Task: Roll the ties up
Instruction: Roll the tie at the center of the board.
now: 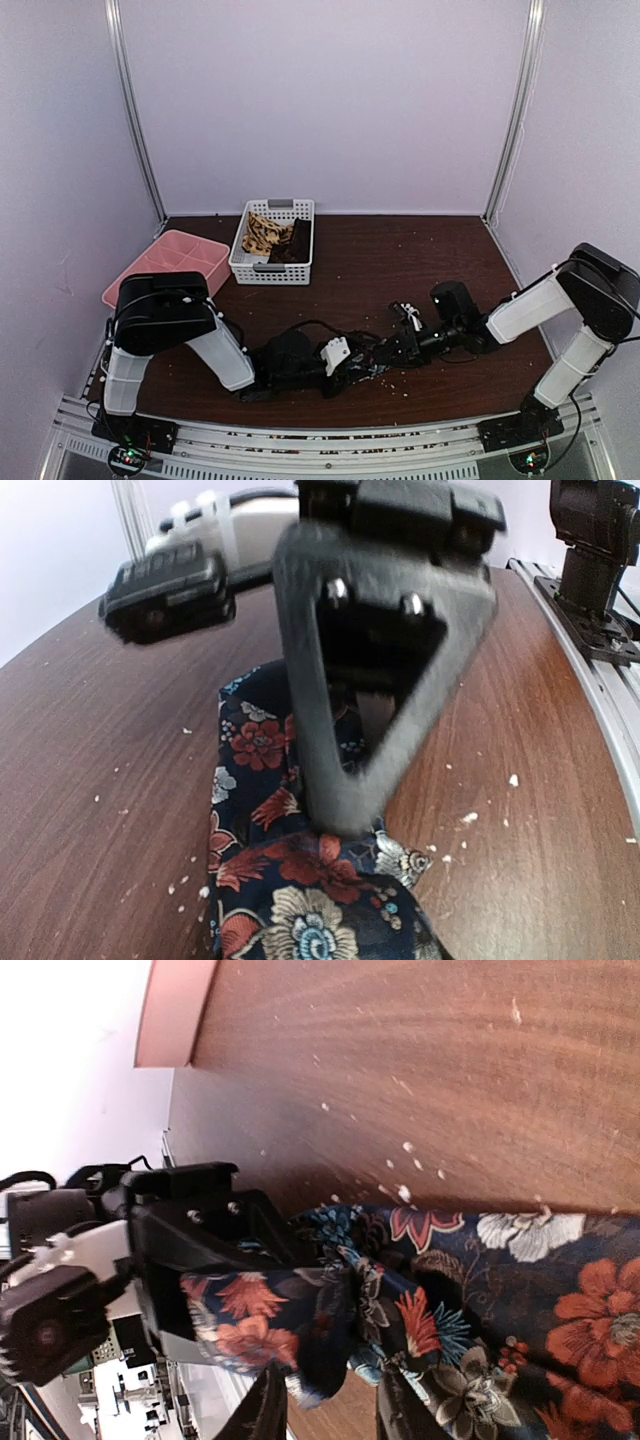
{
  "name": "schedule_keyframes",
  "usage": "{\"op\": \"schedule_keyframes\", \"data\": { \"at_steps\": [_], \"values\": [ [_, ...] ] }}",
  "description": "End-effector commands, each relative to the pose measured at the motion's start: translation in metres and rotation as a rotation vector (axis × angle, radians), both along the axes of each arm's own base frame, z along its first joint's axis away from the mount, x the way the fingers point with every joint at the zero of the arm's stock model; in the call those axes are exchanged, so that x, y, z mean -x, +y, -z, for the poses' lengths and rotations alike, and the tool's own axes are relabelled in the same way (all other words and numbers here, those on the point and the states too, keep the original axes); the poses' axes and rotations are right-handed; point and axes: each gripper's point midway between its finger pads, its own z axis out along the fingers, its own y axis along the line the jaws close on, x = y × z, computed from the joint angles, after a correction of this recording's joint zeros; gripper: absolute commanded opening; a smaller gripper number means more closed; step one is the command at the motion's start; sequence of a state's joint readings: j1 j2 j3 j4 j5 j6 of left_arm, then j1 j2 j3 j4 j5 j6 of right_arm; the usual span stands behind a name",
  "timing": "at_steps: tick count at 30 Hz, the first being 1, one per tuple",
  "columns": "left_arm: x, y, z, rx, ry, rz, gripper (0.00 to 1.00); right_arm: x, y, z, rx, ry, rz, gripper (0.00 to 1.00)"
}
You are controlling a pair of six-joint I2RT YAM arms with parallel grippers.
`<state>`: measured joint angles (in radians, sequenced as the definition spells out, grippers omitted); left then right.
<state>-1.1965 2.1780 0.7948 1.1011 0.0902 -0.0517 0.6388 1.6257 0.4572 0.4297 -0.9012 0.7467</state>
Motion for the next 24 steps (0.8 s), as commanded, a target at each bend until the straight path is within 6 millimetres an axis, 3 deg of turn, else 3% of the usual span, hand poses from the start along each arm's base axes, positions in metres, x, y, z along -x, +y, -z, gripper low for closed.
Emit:
{"op": "schedule_keyframes", "data": {
  "at_steps": [1,7,15,21,24],
  "values": [
    [0.012,0.02,0.024,-0.083,0.05,0.049,0.25,-0.017,-0.003,-0.018,0.016,-0.068,0.071,0.32],
    [0.019,0.023,0.02,-0.05,0.091,0.126,0.25,-0.027,-0.001,0.009,0.14,-0.025,0.053,0.25],
    [0.01,0.033,-0.001,-0.008,0.092,0.095,0.26,-0.007,-0.023,0.048,0.277,0.029,0.032,0.2],
    [0.003,0.033,-0.036,0.021,0.073,0.065,0.28,0.008,-0.038,0.064,0.323,0.065,0.046,0.2],
    [0.002,0.032,-0.03,-0.019,0.067,0.065,0.29,0.013,-0.043,0.067,0.329,0.069,0.053,0.2]
  ]
}}
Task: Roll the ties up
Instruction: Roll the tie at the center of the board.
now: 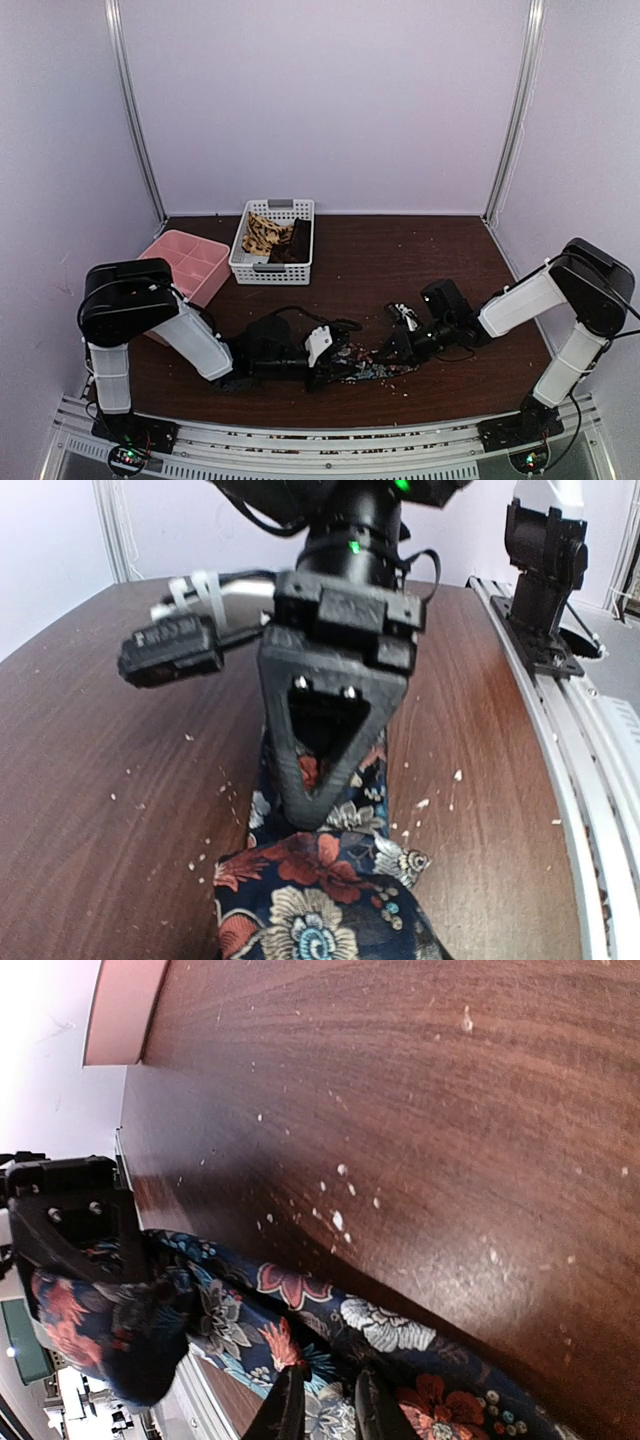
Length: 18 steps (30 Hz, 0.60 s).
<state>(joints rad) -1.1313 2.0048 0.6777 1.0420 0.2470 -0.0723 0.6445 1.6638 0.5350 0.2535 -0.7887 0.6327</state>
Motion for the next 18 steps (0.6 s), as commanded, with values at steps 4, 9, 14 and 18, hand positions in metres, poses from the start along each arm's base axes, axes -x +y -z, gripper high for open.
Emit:
{"op": "schedule_keyframes", "data": {
  "at_steps": [4,9,14,18],
  "values": [
    [-0.002,0.003,0.04,-0.163,0.052,0.011,0.29,0.028,-0.039,0.046,0.185,0.107,0.056,0.2],
    [-0.003,0.005,0.062,-0.226,0.093,0.001,0.3,0.025,-0.035,0.037,0.156,0.095,0.065,0.22],
    [-0.002,0.003,0.075,-0.28,0.125,0.009,0.3,0.016,-0.023,0.006,0.064,0.042,0.064,0.3],
    [-0.001,0.002,0.078,-0.292,0.14,0.01,0.32,0.008,-0.006,-0.029,-0.025,-0.015,0.05,0.4]
  ]
}}
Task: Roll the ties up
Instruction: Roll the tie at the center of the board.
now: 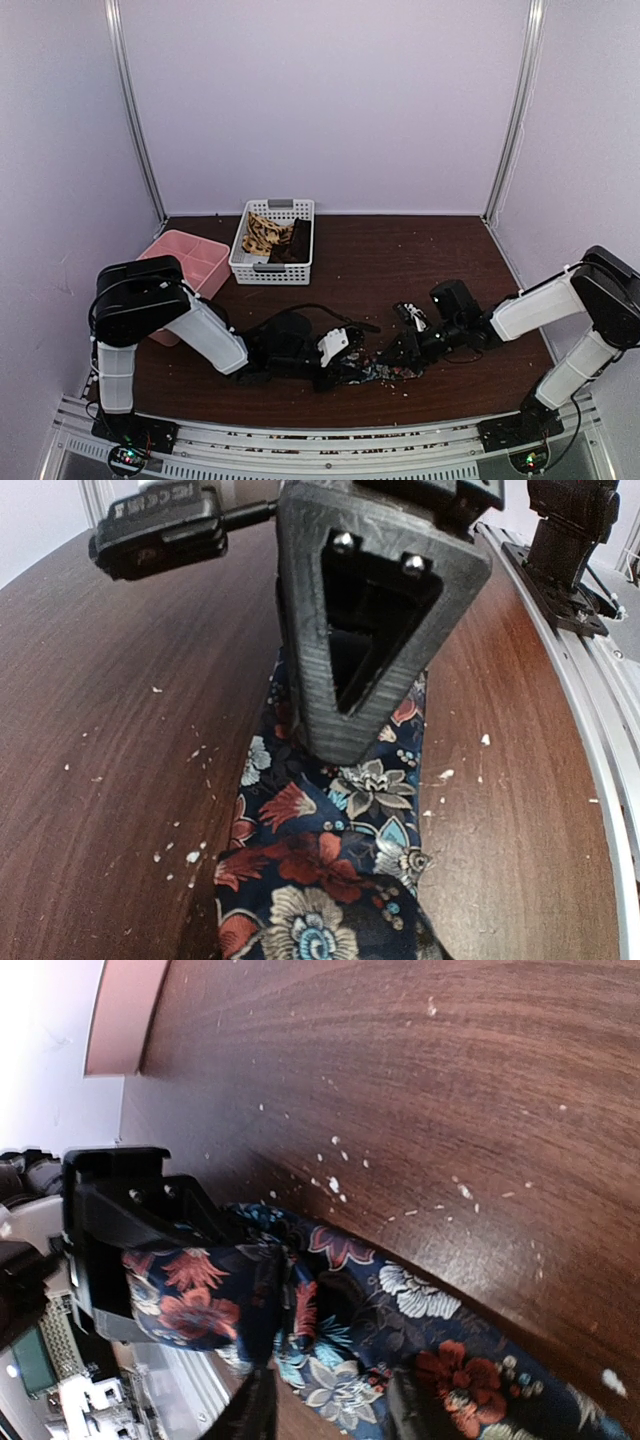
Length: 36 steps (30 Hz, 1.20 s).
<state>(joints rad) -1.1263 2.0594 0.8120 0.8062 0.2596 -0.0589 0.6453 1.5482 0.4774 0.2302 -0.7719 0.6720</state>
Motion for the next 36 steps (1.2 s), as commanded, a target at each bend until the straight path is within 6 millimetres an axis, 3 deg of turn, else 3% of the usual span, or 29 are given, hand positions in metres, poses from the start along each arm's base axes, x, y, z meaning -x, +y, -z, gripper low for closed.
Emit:
{"op": "schedule_keyframes", "data": {
  "at_steps": [1,6,15,22,24,28,31,34,36],
  "values": [
    [0.006,0.017,0.046,-0.153,0.081,-0.002,0.32,-0.001,0.008,-0.023,-0.034,-0.021,0.009,0.44],
    [0.008,0.017,0.047,-0.155,0.087,0.006,0.32,0.001,0.033,-0.046,-0.092,-0.043,-0.05,0.5],
    [0.008,0.018,0.047,-0.152,0.084,0.009,0.34,0.008,0.055,-0.028,-0.112,0.028,-0.118,0.5],
    [0.009,0.018,0.047,-0.148,0.084,0.009,0.34,0.02,0.054,-0.021,-0.148,0.067,-0.129,0.5],
    [0.008,0.018,0.047,-0.147,0.083,0.009,0.34,0.021,0.052,-0.018,-0.147,0.066,-0.125,0.43],
    [0.008,0.018,0.046,-0.144,0.078,0.01,0.35,0.02,0.052,-0.013,-0.13,0.068,-0.117,0.17],
    [0.008,0.018,0.045,-0.142,0.075,0.007,0.35,0.019,0.048,-0.003,-0.085,0.065,-0.119,0.03],
    [0.007,0.016,0.041,-0.129,0.068,0.007,0.37,0.019,0.04,0.008,-0.038,0.067,-0.112,0.0],
    [0.005,0.016,0.034,-0.107,0.052,0.0,0.45,0.018,0.033,0.014,-0.011,0.073,-0.097,0.0]
  ]
}}
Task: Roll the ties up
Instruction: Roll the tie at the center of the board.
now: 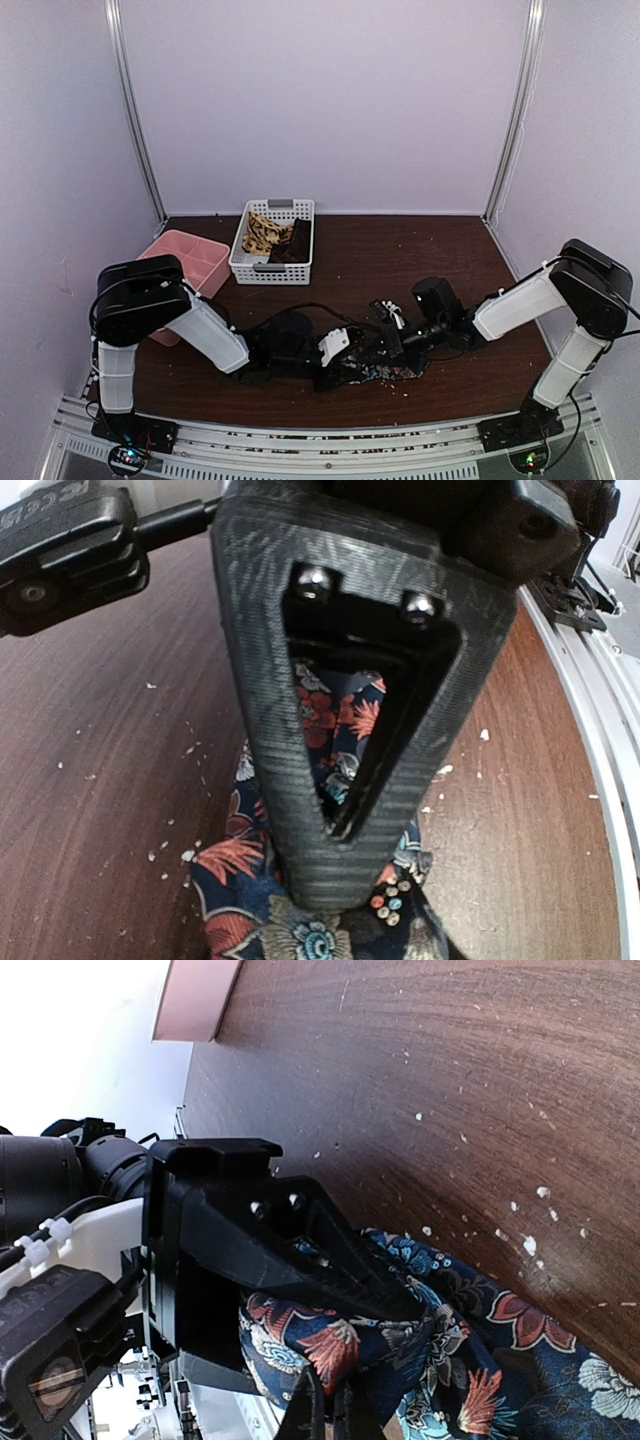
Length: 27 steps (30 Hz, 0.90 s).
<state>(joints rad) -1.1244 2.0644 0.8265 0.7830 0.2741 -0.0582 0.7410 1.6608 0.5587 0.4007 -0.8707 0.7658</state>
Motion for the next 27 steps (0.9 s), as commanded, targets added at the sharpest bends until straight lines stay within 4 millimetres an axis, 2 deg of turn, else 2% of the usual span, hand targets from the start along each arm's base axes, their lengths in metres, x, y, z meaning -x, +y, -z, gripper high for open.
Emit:
{"op": "schedule_keyframes", "data": {
  "at_steps": [1,3,7,9,12,18,23,27],
  "values": [
    [0.003,0.017,0.026,-0.074,0.03,-0.014,0.5,0.008,-0.022,0.039,0.147,0.053,0.023,0.0],
    [0.001,0.017,0.011,-0.026,0.002,-0.022,0.59,0.007,-0.03,0.047,0.18,0.059,0.037,0.0],
    [-0.004,0.015,-0.012,0.04,-0.043,-0.043,0.68,0.009,-0.043,0.062,0.25,0.059,0.04,0.0],
    [-0.006,0.016,-0.019,0.081,-0.06,-0.063,0.74,0.01,-0.047,0.065,0.273,0.056,0.036,0.0],
    [-0.009,0.019,-0.026,0.137,-0.07,-0.098,0.77,0.011,-0.052,0.072,0.306,0.049,0.033,0.0],
    [-0.007,0.014,-0.025,0.195,-0.067,-0.133,0.78,0.009,-0.063,0.086,0.379,0.042,0.039,0.0],
    [-0.006,-0.001,-0.023,0.244,-0.031,-0.139,0.78,0.008,-0.066,0.089,0.401,0.043,0.045,0.0],
    [-0.009,-0.011,-0.015,0.246,-0.014,-0.154,0.62,0.007,-0.063,0.086,0.389,0.043,0.048,0.0]
  ]
}}
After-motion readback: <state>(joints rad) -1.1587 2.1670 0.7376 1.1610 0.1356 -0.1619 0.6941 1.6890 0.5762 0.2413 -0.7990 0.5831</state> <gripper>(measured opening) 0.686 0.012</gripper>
